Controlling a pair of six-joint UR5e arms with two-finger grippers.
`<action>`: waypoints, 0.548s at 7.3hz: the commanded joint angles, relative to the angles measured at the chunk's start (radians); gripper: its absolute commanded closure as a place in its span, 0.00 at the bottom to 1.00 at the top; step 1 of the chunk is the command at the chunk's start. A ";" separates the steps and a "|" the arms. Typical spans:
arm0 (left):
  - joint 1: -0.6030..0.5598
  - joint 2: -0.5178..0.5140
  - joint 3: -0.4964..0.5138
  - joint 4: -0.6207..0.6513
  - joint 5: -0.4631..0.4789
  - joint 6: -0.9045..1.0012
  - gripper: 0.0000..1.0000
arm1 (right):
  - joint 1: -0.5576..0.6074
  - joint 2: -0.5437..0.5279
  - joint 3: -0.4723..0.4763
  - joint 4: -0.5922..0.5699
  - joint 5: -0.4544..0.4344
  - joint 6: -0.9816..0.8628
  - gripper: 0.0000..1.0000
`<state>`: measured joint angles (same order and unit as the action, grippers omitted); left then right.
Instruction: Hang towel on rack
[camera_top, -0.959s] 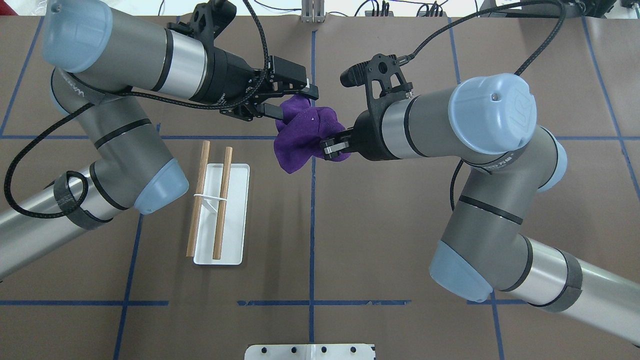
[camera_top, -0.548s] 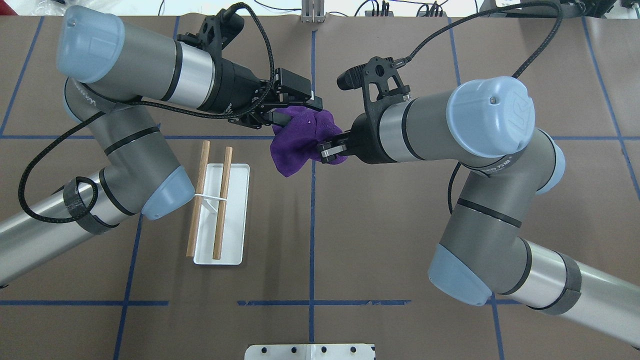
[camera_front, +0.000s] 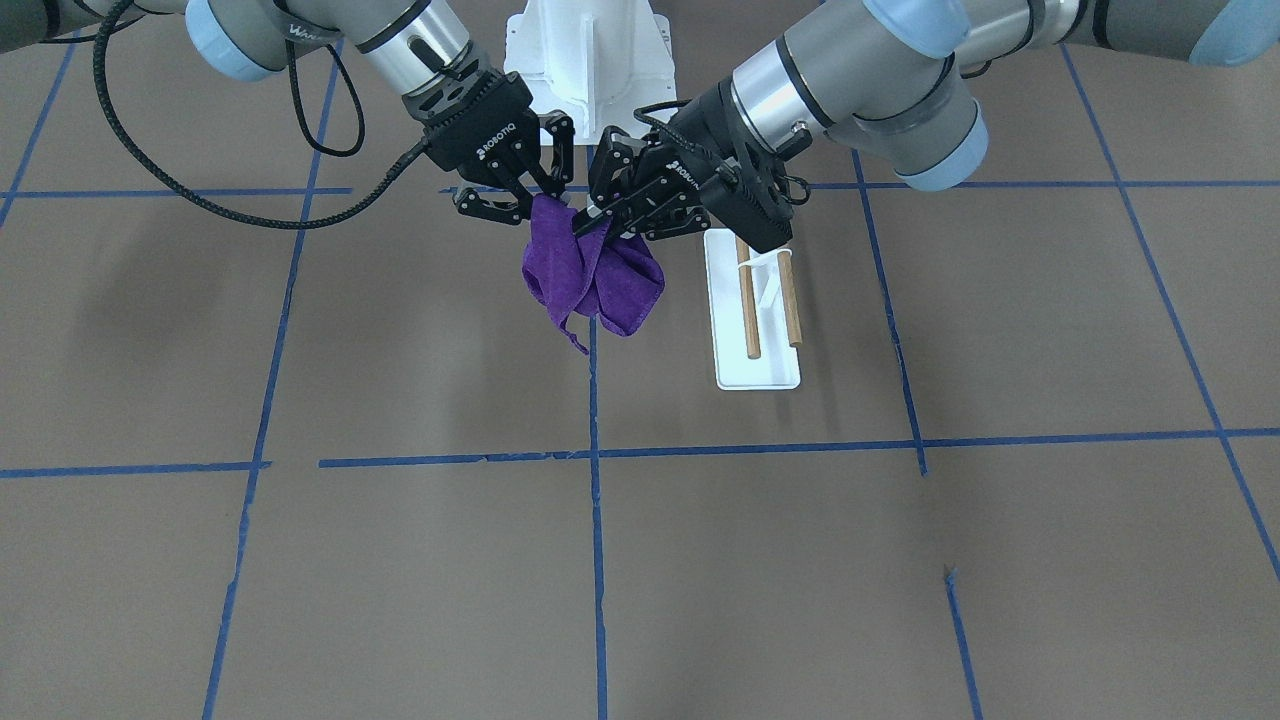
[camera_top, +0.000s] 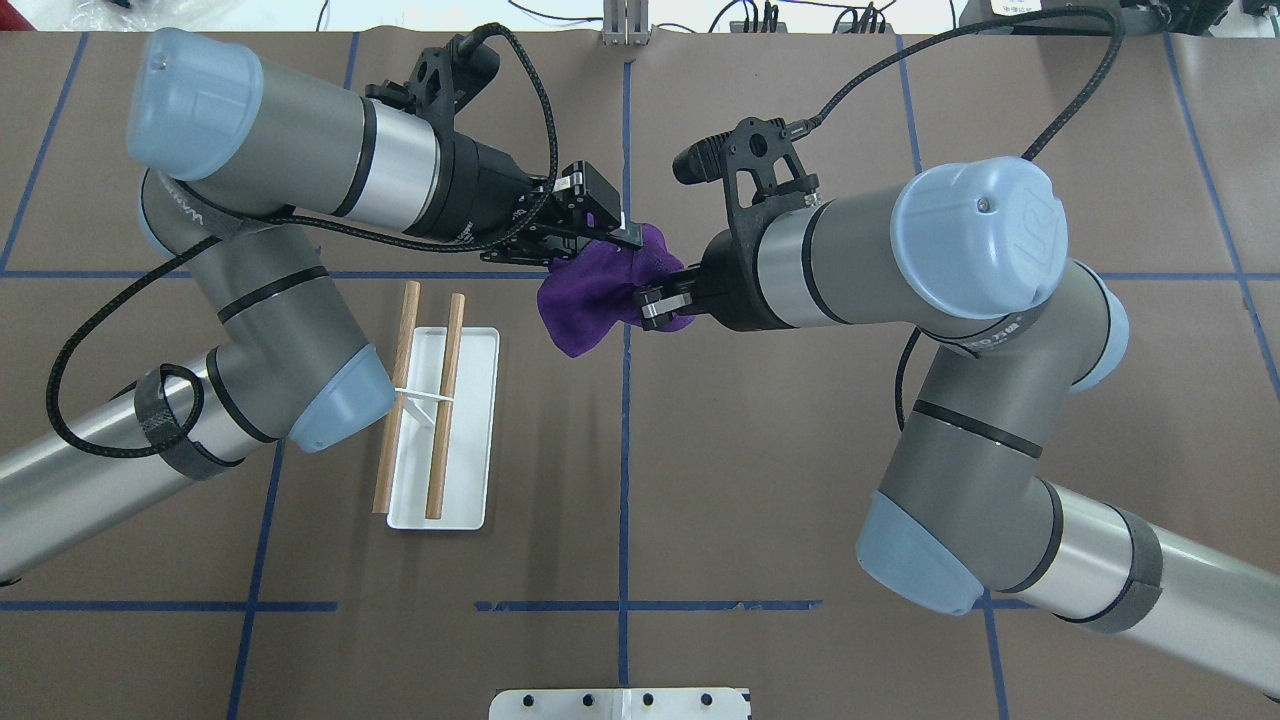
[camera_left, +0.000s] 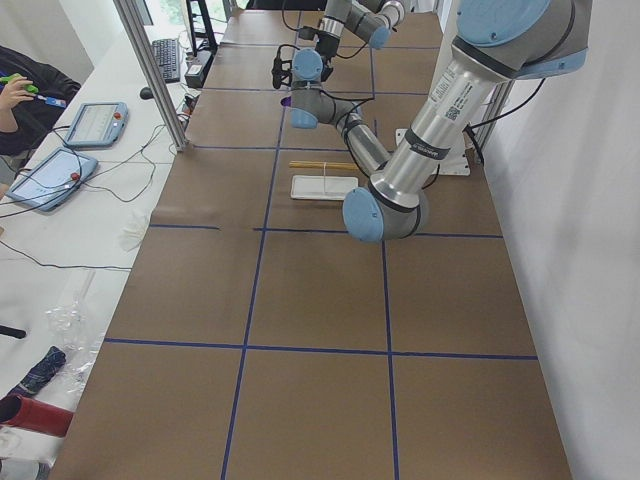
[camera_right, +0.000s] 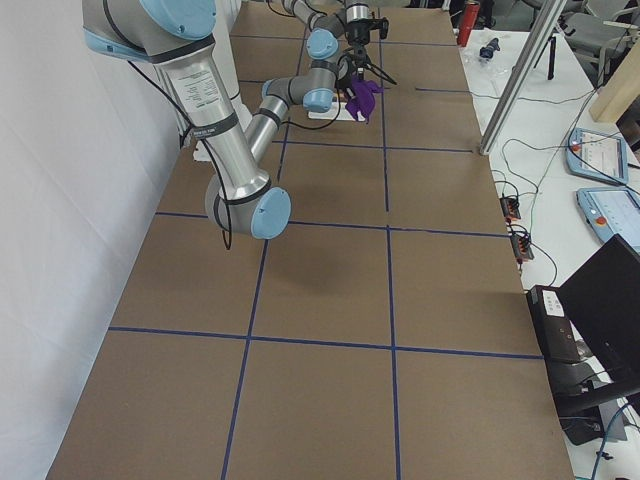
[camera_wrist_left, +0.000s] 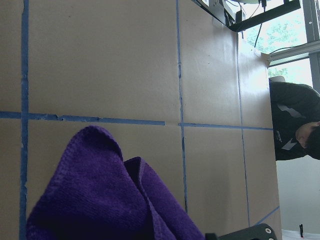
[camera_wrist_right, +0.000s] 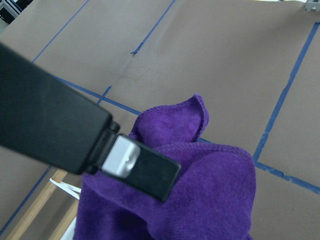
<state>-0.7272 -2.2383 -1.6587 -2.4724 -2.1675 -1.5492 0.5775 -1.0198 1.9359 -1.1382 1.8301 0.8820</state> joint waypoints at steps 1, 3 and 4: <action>0.000 0.000 -0.003 0.001 0.000 0.011 1.00 | -0.001 0.000 0.002 0.000 0.001 0.000 1.00; 0.000 0.002 -0.003 0.001 0.000 0.014 1.00 | -0.004 -0.008 0.017 0.002 0.001 0.002 1.00; 0.000 0.002 -0.006 0.001 -0.002 0.014 1.00 | -0.014 -0.008 0.021 -0.001 -0.002 0.015 0.13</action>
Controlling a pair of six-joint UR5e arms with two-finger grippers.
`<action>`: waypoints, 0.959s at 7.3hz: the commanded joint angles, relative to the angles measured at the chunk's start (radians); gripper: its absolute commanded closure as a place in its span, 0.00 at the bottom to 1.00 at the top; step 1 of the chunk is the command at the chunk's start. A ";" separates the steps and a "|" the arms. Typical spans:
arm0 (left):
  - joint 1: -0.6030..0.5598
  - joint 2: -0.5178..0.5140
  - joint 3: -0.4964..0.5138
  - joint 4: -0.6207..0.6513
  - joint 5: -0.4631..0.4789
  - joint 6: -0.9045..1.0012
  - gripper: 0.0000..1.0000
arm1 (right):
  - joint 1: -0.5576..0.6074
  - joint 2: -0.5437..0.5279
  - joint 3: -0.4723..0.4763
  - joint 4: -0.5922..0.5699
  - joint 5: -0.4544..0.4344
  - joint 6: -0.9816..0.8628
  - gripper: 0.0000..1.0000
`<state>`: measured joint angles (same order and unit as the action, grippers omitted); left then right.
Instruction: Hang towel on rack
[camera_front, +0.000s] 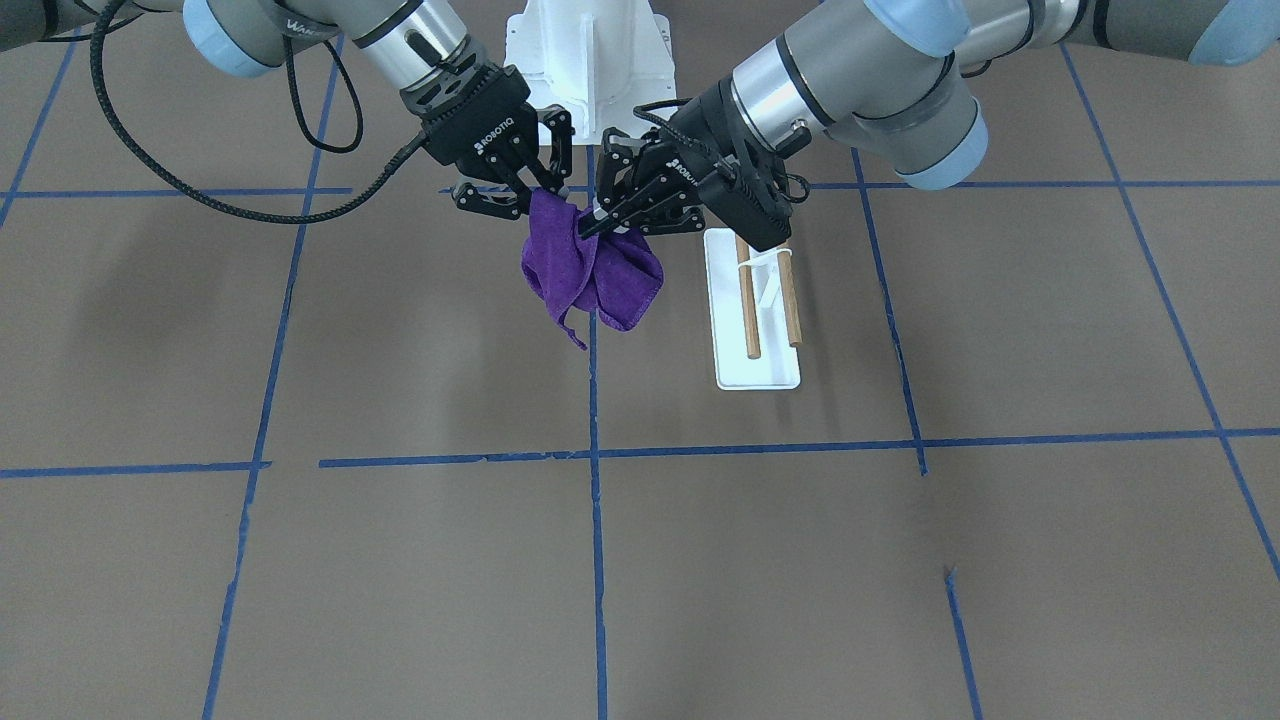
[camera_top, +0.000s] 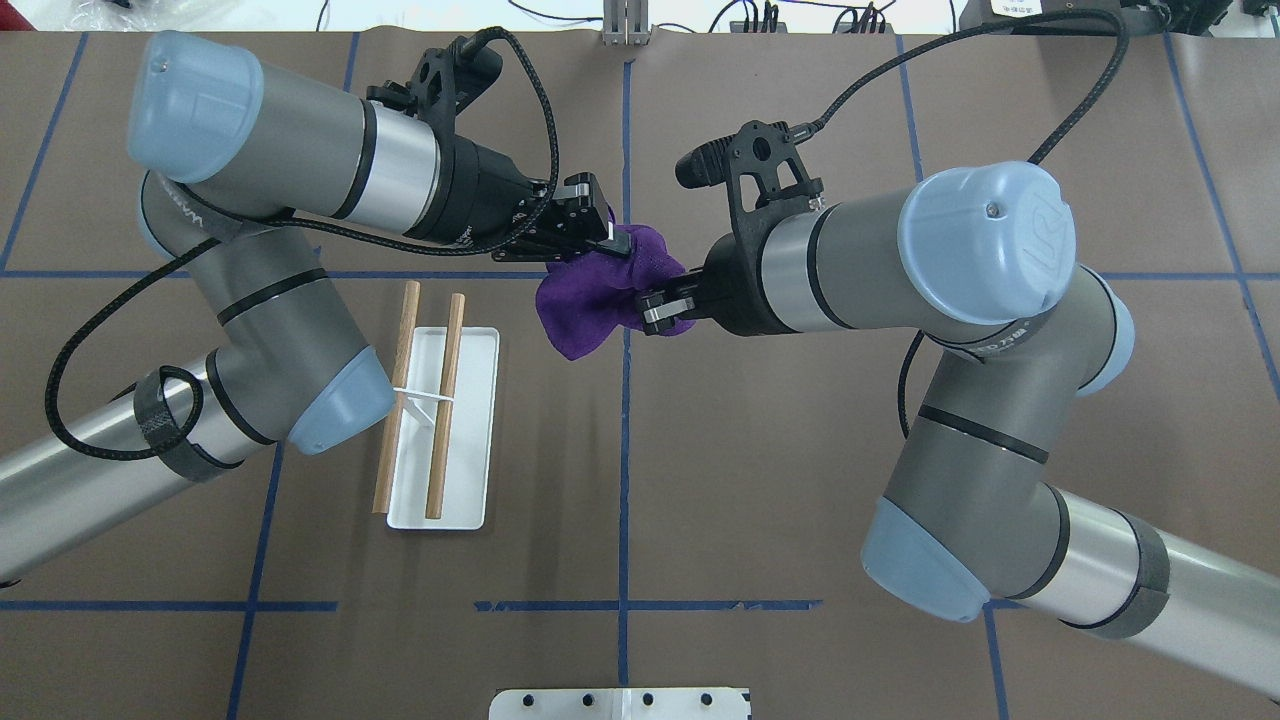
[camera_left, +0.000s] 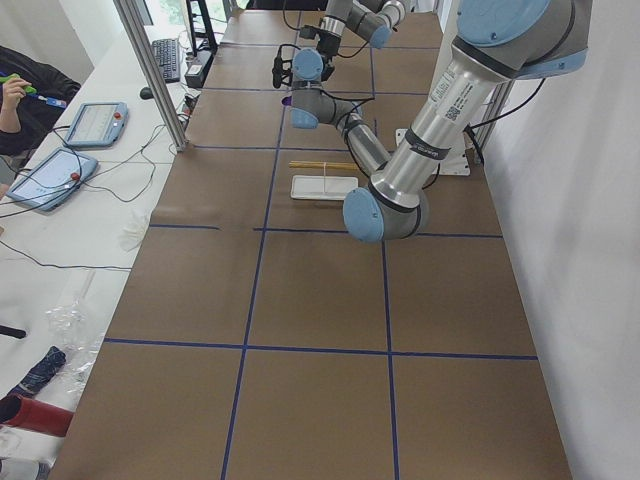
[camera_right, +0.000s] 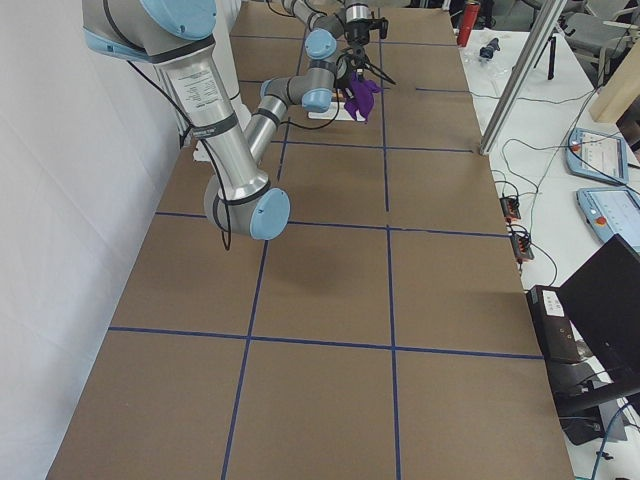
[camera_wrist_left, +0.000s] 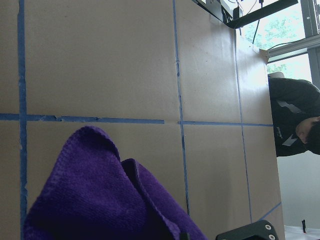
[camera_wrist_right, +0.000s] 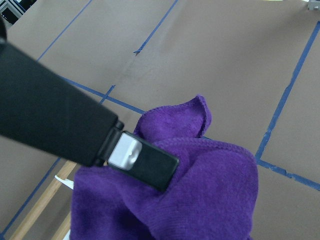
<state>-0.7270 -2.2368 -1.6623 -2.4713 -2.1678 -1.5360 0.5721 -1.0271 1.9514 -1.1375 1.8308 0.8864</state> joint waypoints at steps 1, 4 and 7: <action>0.000 0.000 -0.001 0.000 -0.001 0.001 1.00 | -0.009 -0.004 0.012 -0.002 -0.002 0.020 0.00; -0.002 0.002 -0.002 0.000 -0.001 -0.001 1.00 | -0.001 -0.030 0.079 -0.077 0.005 0.020 0.00; -0.002 0.000 -0.023 0.002 -0.003 -0.027 1.00 | 0.029 -0.146 0.248 -0.249 0.066 0.006 0.00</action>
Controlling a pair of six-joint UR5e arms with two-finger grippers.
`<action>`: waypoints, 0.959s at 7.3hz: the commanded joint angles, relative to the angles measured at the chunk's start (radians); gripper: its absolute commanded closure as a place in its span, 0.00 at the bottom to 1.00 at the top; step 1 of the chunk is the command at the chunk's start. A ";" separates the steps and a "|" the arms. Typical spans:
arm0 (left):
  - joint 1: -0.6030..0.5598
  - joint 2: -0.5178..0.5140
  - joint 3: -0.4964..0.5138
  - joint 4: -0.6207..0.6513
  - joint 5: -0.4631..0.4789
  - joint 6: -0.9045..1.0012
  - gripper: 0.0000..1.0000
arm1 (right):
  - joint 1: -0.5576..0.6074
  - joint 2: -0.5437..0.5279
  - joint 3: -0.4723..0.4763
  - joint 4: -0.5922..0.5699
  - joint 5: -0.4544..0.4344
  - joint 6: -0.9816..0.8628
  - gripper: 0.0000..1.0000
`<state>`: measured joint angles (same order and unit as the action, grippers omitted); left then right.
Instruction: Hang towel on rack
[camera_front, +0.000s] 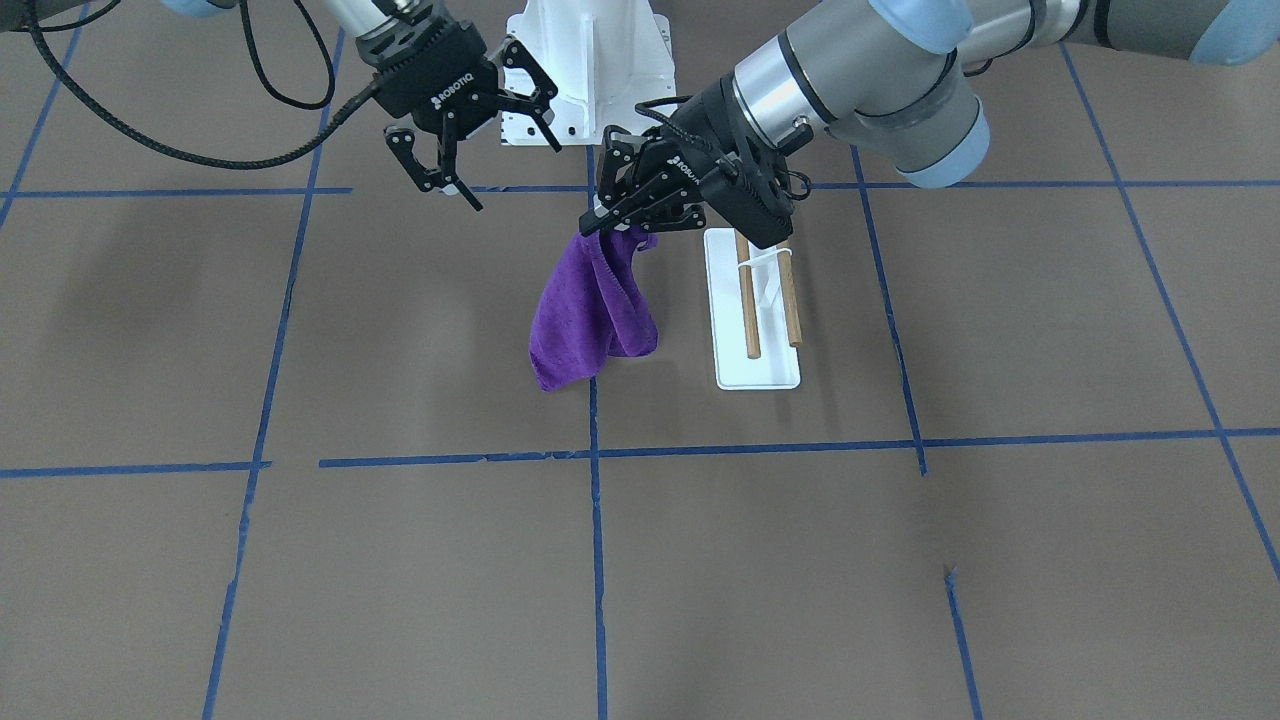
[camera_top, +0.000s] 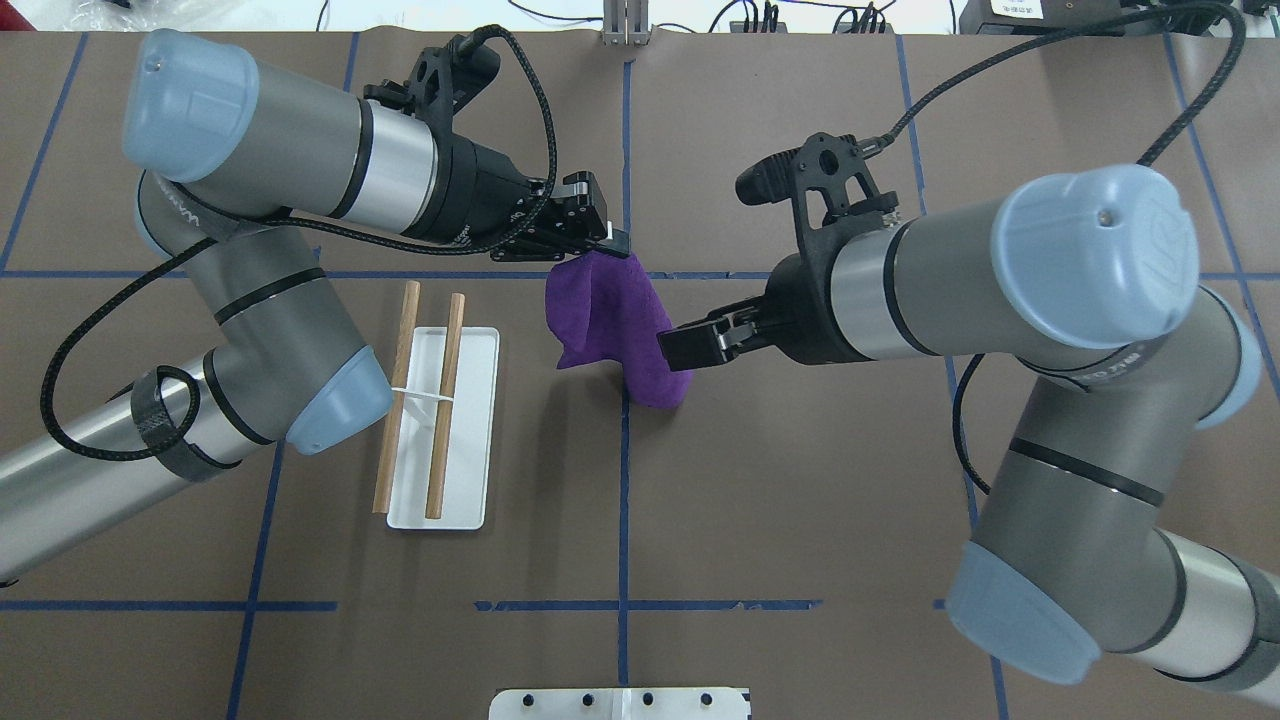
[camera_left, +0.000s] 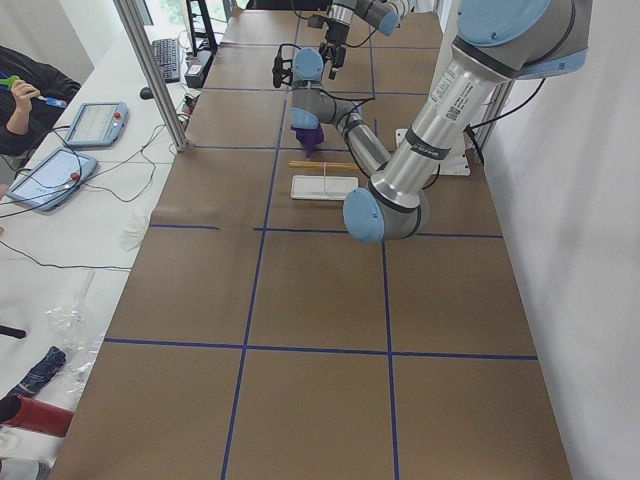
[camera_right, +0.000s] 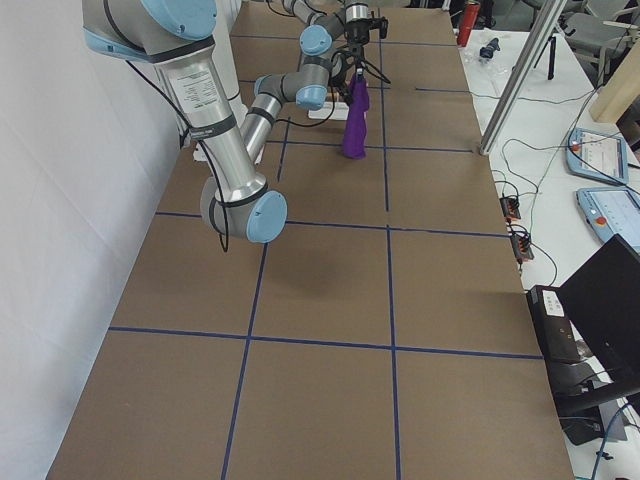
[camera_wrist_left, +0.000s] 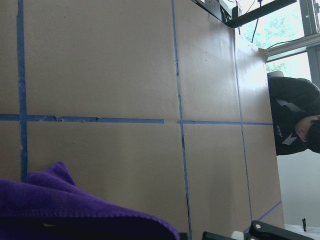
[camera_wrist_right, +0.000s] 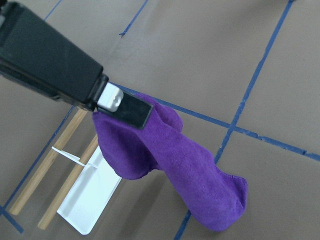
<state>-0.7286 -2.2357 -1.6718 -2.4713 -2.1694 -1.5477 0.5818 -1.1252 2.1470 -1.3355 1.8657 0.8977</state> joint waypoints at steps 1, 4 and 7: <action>0.000 -0.004 -0.040 0.002 -0.001 -0.082 1.00 | 0.067 -0.112 0.072 -0.054 0.083 -0.011 0.00; 0.001 -0.022 -0.164 0.011 0.006 -0.326 1.00 | 0.326 -0.338 0.079 -0.057 0.312 -0.205 0.00; 0.009 -0.010 -0.244 0.105 0.097 -0.214 1.00 | 0.499 -0.459 0.010 -0.165 0.334 -0.483 0.00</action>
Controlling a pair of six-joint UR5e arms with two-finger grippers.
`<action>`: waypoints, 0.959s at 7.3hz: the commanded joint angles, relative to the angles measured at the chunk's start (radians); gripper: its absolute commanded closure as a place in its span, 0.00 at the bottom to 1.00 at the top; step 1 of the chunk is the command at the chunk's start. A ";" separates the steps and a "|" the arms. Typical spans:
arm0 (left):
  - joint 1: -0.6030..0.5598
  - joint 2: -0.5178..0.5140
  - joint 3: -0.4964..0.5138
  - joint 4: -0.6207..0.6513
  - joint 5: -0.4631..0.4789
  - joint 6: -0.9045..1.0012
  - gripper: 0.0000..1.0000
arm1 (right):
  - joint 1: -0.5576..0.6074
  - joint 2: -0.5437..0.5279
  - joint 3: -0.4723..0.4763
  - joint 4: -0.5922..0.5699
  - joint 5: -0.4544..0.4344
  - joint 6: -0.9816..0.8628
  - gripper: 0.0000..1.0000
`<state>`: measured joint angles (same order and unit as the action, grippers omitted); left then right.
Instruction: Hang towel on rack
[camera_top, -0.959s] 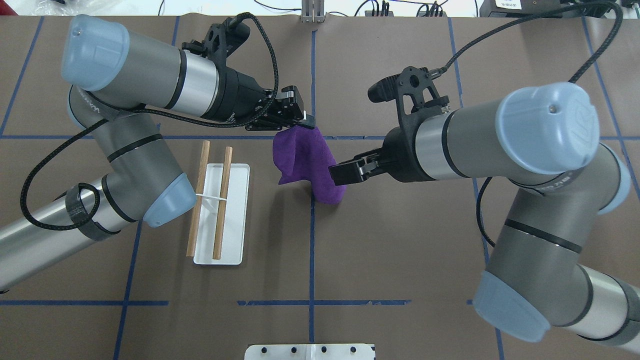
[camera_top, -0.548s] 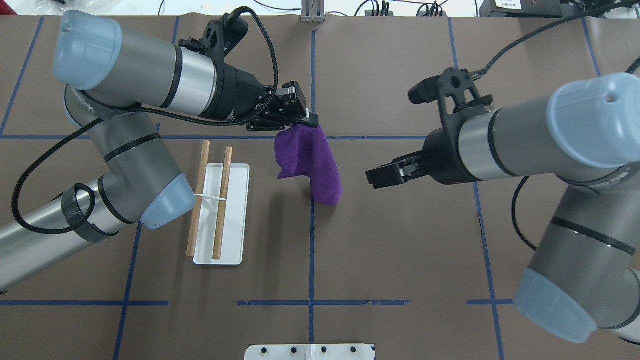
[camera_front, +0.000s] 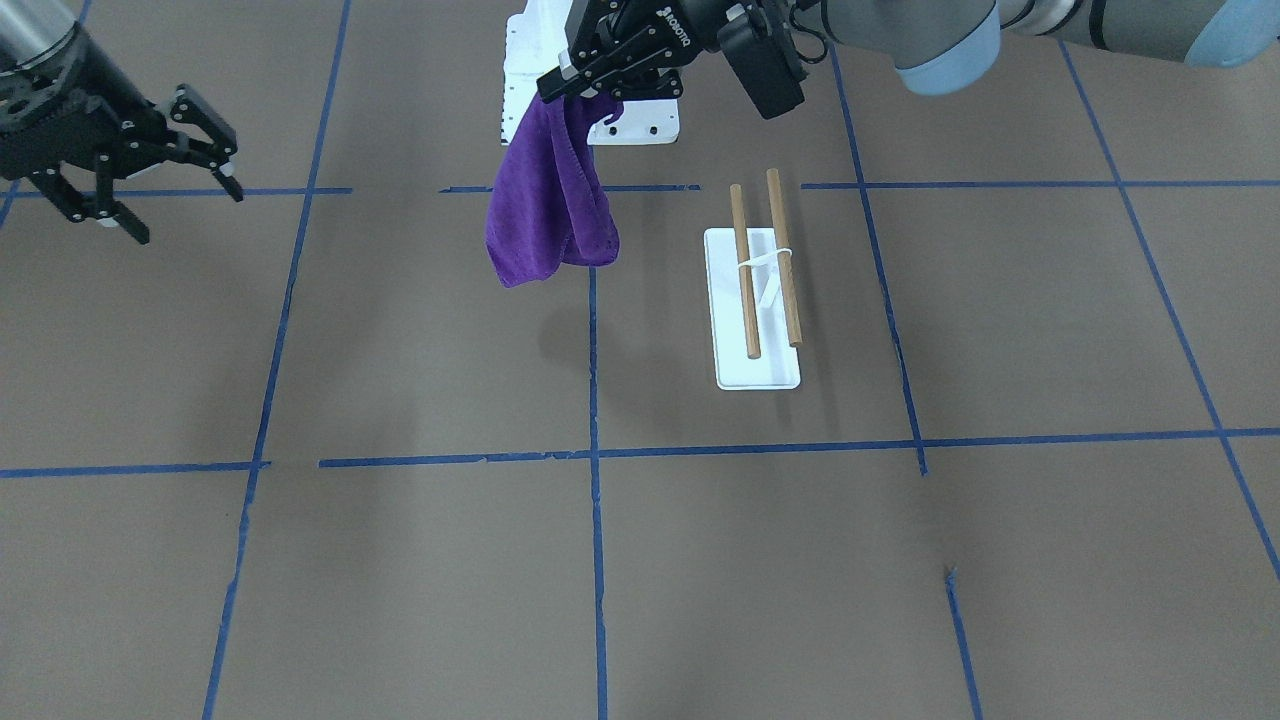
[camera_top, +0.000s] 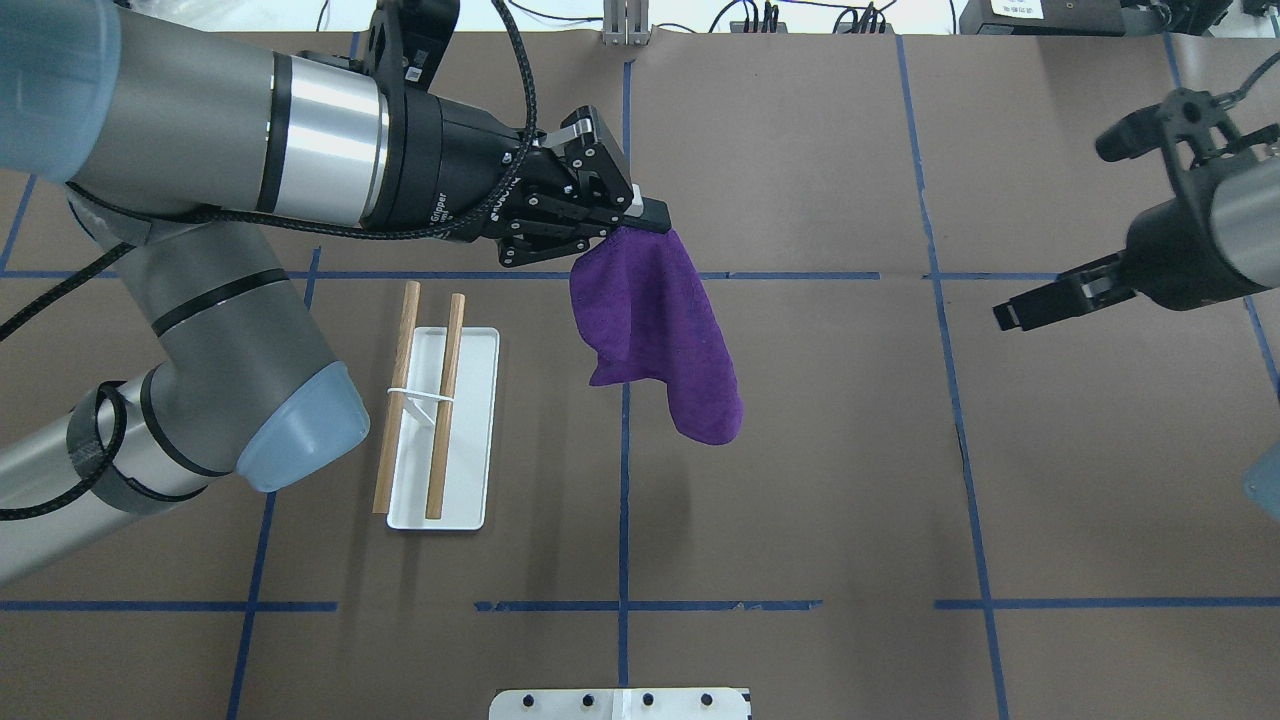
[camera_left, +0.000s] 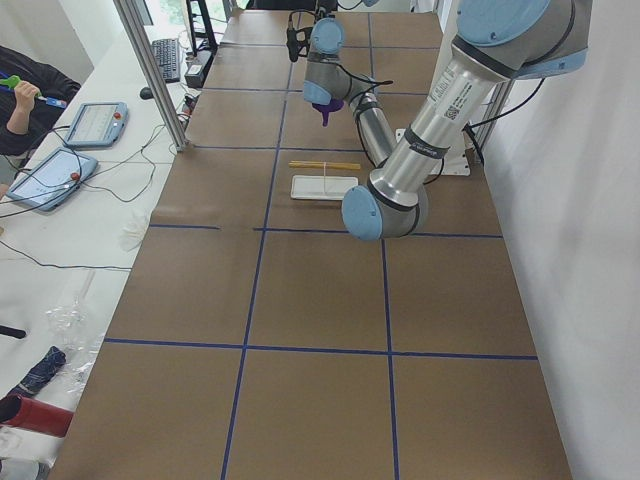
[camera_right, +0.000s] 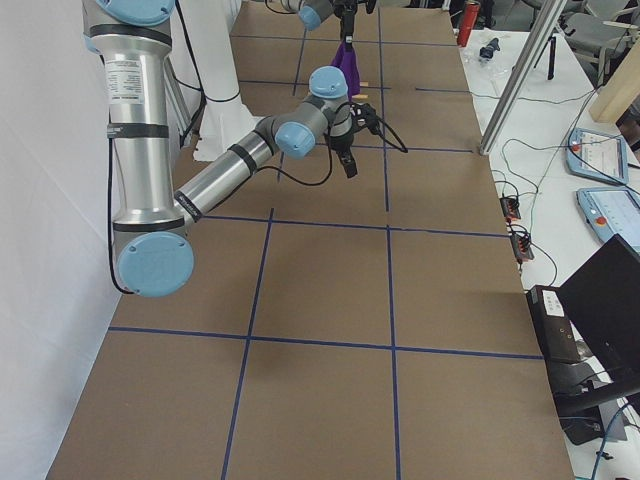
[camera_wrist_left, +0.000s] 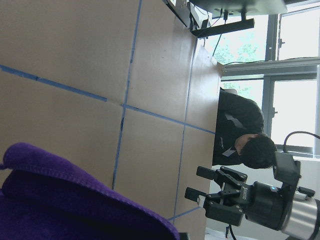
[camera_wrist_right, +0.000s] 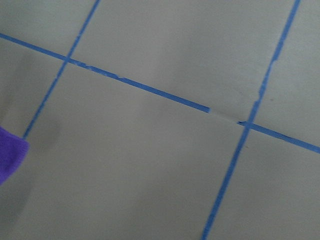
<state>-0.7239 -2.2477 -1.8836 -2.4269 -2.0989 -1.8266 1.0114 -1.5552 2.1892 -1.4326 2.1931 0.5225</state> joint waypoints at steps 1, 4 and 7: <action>0.020 0.002 -0.079 0.165 0.074 0.129 1.00 | 0.126 -0.025 -0.042 -0.182 0.007 -0.240 0.00; 0.228 0.005 -0.205 0.494 0.455 0.281 1.00 | 0.248 -0.025 -0.071 -0.344 -0.007 -0.426 0.00; 0.287 0.005 -0.320 0.829 0.555 0.432 1.00 | 0.369 -0.025 -0.219 -0.345 0.007 -0.552 0.00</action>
<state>-0.4593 -2.2427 -2.1599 -1.7226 -1.5822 -1.4503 1.3193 -1.5795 2.0347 -1.7768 2.1898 0.0449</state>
